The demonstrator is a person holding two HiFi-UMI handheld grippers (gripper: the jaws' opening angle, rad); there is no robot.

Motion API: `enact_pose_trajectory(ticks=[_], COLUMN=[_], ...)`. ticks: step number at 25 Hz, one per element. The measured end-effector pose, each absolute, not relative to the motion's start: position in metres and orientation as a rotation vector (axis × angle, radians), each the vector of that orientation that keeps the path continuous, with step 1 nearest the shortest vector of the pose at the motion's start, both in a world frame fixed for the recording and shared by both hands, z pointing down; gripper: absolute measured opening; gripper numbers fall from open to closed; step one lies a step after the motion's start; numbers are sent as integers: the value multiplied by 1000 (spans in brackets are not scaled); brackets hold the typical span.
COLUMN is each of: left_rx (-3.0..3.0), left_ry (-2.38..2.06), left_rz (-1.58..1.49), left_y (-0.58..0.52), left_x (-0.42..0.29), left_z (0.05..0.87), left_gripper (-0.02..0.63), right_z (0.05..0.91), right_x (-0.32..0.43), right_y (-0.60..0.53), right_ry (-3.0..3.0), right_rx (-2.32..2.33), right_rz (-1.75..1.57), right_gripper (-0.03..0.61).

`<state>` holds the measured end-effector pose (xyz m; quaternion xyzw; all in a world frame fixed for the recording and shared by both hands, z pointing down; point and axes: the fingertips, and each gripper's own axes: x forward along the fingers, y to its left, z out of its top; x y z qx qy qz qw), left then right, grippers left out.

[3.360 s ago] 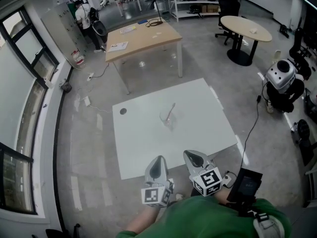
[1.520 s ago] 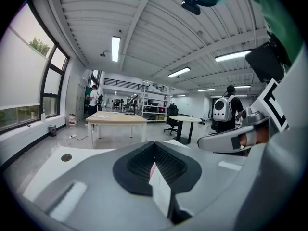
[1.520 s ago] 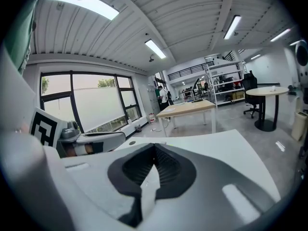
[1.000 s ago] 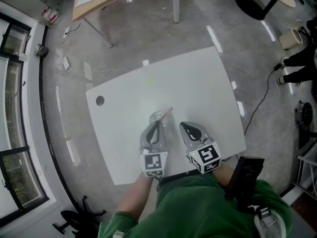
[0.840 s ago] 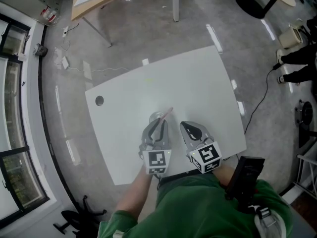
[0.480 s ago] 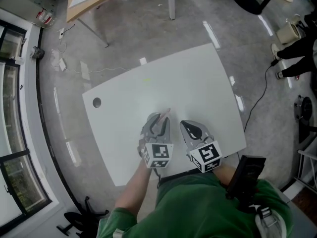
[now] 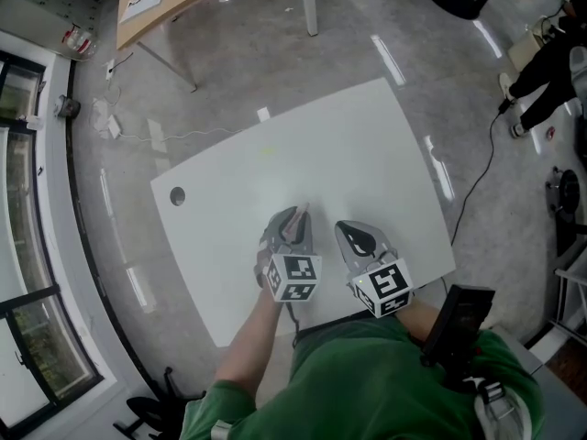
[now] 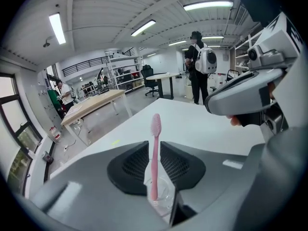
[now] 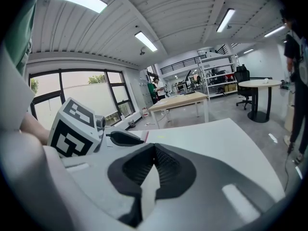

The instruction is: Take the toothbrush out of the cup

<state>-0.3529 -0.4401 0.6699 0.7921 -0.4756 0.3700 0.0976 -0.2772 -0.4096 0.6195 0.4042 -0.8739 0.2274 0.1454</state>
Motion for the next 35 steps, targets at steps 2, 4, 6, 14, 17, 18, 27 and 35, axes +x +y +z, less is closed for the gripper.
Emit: enact_pose_trajectory(ticks=[2,4,6,14,17,18,27,35], left_rx=[2331,2326,2325,2301,2294,2294,2287,2322], left_ry=[-1432,-1439,-1436,-1485,-1519,-1533,-1648,-1740], left_rz=[1097,1096,1091,985,930,909,673,498], left_y=[-441,-441,-441,-439,-440,-439,-432,-421], left_x=[-356,-356,-356,-366,-372,-373,-389,-399], left_z=[669,669,671,665,661,659,623,583], left_gripper=[40,29,28,26,25,25,25,25], right_z=[619,617,618,615,614,613,590,563], right_x=[-275,-273,-272,-277,-279,-279,-290,-296], right_y=[-409,-409,-411,-410,-411,-411,-401,-393], right_ry=[-2517,-2518,-2522,-2545,-2552,-2553,-2600,-2658], right_rx=[1168,1171,1171,1151,1142,1140,1111,1106], right_rz=[655,653,650,627,616,613,546,463], right_gripper=[0,0,0,0,0,0,0,0])
